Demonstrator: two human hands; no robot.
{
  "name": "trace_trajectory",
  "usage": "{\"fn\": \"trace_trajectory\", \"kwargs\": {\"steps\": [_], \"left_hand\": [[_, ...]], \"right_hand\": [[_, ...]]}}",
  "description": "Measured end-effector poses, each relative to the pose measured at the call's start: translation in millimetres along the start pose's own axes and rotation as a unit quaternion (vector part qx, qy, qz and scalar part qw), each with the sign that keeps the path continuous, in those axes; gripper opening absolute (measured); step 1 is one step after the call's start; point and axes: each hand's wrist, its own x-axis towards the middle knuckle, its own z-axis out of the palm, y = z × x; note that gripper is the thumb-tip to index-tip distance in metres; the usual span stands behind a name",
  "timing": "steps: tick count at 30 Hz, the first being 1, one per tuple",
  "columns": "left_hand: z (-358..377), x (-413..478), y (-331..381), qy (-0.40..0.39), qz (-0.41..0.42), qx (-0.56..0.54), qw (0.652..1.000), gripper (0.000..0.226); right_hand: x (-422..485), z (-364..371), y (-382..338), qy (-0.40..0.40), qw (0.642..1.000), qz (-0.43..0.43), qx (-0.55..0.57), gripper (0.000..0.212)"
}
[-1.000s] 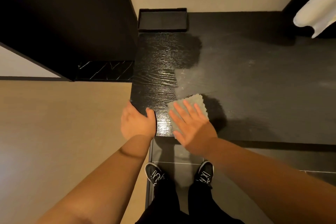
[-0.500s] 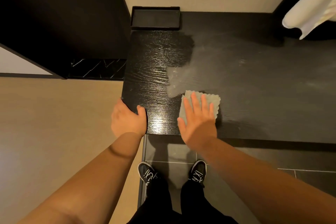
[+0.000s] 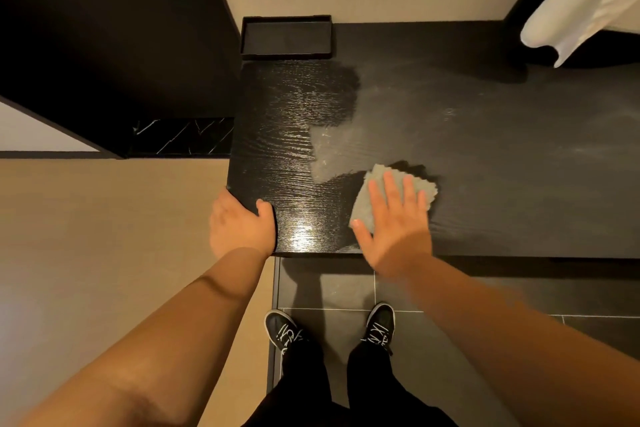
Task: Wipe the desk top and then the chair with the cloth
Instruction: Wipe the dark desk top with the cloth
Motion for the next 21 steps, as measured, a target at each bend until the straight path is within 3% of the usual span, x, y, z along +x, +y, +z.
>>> {"fn": "trace_trajectory", "kwargs": {"steps": [2,6,11,15,18,21], "left_hand": [[-0.1,1.1,0.4,-0.01,0.001,0.011,1.0,0.056],[-0.2,2.4,2.9,-0.028,0.002,0.064,0.998,0.063],[-0.9,10.7,3.0,-0.049,0.056,0.128,0.989,0.078],[-3.5,19.6,1.6,-0.073,0.131,0.121,0.981,0.08],[-3.5,22.2,8.2,-0.07,0.103,0.099,0.987,0.079],[-1.9,17.6,10.9,-0.058,0.092,0.091,0.99,0.078]], "right_hand": [[-14.0,3.0,-24.4,-0.009,1.0,-0.023,0.003,0.078],[-0.8,-6.9,-33.8,-0.012,1.0,0.016,0.002,0.07],[11.5,-0.5,-3.1,-0.045,0.998,-0.05,-0.012,0.073],[-6.3,-3.5,21.3,-0.009,1.0,0.016,-0.009,0.073],[-13.7,-3.7,9.1,-0.008,0.998,0.057,-0.037,0.075],[-14.1,3.5,-24.6,-0.002,0.999,0.038,-0.019,0.079]]}}
